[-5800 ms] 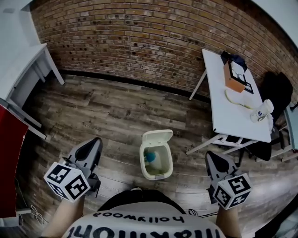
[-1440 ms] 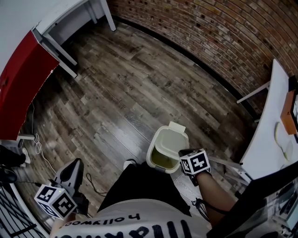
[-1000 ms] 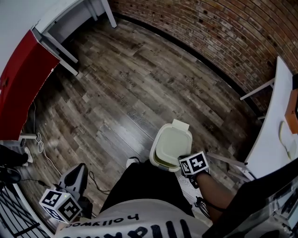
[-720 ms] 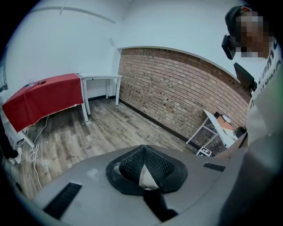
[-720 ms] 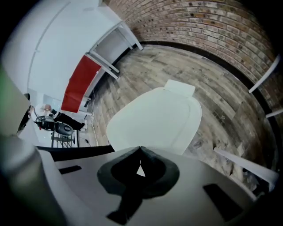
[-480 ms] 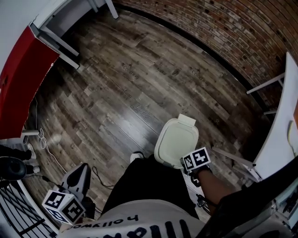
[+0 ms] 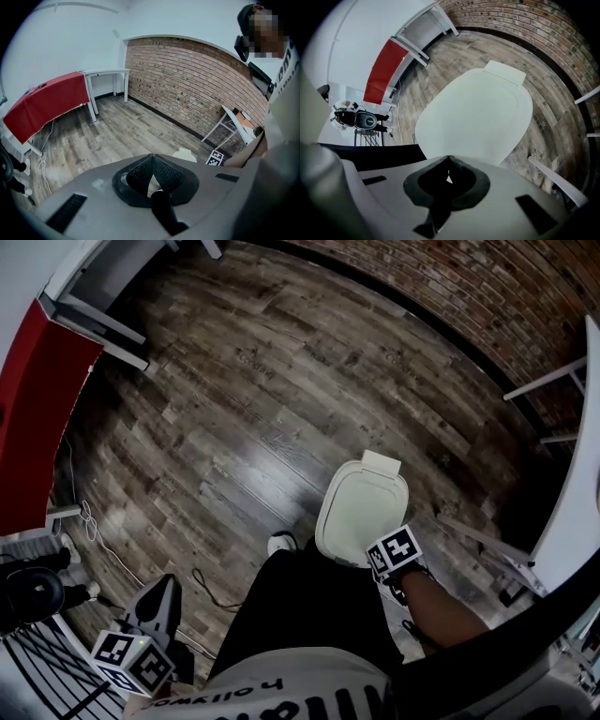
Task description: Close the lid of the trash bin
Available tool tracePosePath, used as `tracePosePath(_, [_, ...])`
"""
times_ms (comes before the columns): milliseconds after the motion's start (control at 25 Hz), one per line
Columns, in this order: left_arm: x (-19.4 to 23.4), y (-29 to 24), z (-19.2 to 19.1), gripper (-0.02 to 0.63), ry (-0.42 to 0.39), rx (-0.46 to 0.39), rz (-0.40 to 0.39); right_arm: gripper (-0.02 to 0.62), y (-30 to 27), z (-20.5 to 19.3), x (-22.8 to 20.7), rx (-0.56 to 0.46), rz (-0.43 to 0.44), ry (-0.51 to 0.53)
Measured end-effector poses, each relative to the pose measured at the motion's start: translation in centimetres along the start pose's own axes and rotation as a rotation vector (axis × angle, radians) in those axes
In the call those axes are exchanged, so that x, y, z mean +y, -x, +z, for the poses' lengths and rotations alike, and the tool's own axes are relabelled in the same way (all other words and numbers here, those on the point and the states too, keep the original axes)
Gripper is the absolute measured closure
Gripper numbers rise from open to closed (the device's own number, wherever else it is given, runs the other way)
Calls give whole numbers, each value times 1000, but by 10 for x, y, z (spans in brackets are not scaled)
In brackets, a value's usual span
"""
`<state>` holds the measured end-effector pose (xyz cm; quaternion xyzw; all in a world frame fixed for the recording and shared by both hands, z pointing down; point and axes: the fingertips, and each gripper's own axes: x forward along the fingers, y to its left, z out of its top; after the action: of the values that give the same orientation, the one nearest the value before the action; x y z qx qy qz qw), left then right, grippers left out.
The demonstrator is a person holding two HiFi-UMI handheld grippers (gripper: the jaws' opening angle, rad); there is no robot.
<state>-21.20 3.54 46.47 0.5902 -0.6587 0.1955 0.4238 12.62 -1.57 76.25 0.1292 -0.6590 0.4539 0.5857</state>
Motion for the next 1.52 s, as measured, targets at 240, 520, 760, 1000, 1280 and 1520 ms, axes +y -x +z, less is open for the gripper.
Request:
tracePosePath(240, [-3, -8, -5, 601, -27, 44, -28, 589, -17, -2, -4, -4, 29, -56])
tracePosePath(520, [-5, -24, -15, 601, 7, 49, -41, 589, -43, 0, -17, -34, -26, -118])
tracePosePath(760, [-16, -25, -21, 601, -56, 65, -64, 589, -46, -1, -18, -93, -52, -127])
tracePosePath(1000, [-17, -18, -23, 601, -38, 52, -54, 588, -47, 0, -19, -55, -136, -96])
tracePosePath(1280, [-18, -9, -18, 601, -14, 23, -75, 588, -27, -2, -19, -40, -129, -188])
tracePosePath(1520, [-33, -10, 10, 601, -39, -21, -164, 589, 37, 2, -19, -189, -139, -296])
